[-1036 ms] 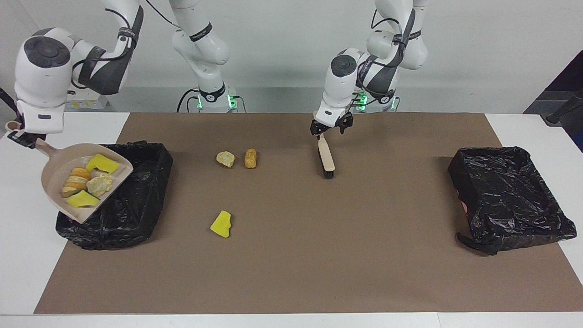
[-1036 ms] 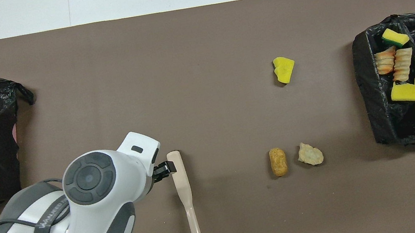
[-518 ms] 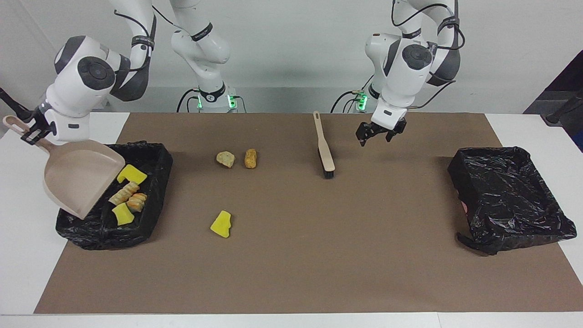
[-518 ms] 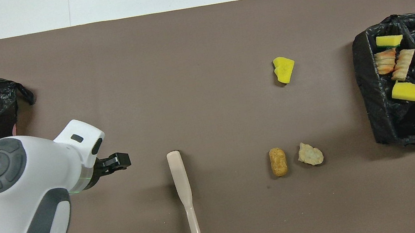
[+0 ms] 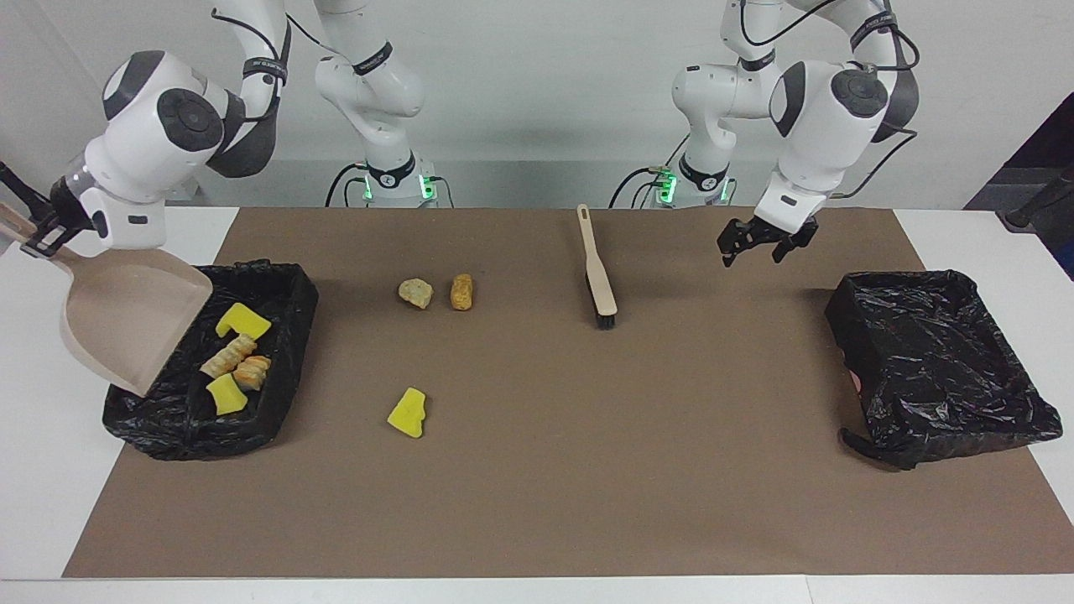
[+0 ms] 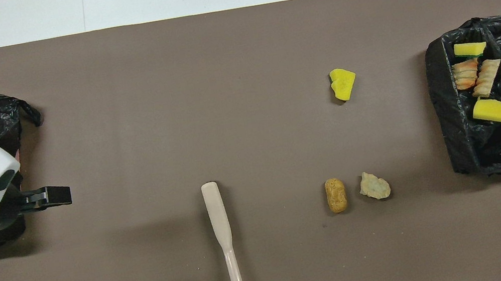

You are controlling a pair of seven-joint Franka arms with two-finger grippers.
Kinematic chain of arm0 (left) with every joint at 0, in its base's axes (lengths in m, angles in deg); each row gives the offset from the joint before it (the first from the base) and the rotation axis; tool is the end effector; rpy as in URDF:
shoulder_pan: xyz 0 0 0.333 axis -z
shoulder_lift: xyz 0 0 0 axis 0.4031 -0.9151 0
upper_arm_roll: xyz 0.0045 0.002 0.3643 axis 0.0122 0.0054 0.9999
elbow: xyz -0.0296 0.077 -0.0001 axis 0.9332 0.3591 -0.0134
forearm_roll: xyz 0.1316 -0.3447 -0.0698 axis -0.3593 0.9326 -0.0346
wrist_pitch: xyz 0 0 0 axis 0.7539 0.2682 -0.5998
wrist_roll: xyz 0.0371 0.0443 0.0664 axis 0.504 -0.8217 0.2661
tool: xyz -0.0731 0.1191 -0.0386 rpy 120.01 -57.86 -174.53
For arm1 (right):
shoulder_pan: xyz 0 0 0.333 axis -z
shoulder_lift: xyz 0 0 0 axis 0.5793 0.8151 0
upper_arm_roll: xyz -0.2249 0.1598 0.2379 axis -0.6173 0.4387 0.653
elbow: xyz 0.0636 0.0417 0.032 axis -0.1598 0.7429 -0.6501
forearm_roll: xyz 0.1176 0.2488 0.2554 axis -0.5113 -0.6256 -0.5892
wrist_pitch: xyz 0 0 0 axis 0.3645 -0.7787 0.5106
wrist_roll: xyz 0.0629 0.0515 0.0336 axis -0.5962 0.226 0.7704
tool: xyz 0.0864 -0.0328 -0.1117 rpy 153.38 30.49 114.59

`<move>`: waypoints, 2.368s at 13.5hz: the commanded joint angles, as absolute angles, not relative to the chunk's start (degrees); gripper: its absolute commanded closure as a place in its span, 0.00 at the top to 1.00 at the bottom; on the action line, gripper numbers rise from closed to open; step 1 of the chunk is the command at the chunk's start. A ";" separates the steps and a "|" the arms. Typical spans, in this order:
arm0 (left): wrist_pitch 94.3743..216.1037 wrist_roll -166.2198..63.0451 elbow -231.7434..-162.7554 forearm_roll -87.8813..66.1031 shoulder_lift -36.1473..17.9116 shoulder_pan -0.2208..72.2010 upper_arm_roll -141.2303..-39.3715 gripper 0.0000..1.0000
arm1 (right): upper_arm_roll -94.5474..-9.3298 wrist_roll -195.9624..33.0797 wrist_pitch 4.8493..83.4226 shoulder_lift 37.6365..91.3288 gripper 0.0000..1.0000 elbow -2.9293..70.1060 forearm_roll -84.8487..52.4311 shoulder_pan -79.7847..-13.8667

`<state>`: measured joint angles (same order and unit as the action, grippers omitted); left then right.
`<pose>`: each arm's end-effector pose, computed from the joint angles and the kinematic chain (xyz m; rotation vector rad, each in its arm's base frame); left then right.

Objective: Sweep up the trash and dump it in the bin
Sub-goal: 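Tip the dustpan into the bag while the left gripper sets down the brush, then bring the empty dustpan back to the table center with the right gripper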

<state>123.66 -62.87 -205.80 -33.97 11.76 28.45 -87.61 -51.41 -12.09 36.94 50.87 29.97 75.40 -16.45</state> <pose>0.4719 -0.0458 0.5348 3.1072 -0.0062 -0.0051 0.5580 -0.2064 0.6255 1.6371 1.4853 -0.7462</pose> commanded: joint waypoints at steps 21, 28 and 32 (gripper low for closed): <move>109.32 -66.15 -188.60 -34.80 12.02 25.71 -88.33 1.00 | -49.21 -88.52 28.93 70.65 0.00 7.12 34.78 -44.61; 110.55 -66.24 -189.21 -34.71 11.58 25.44 -88.24 1.00 | -49.12 -118.14 27.70 82.61 0.00 -3.89 26.87 -56.12; 110.46 -67.03 -189.48 -34.71 11.58 25.00 -88.24 1.00 | -49.21 -130.98 28.75 90.09 0.00 -9.33 25.19 -63.07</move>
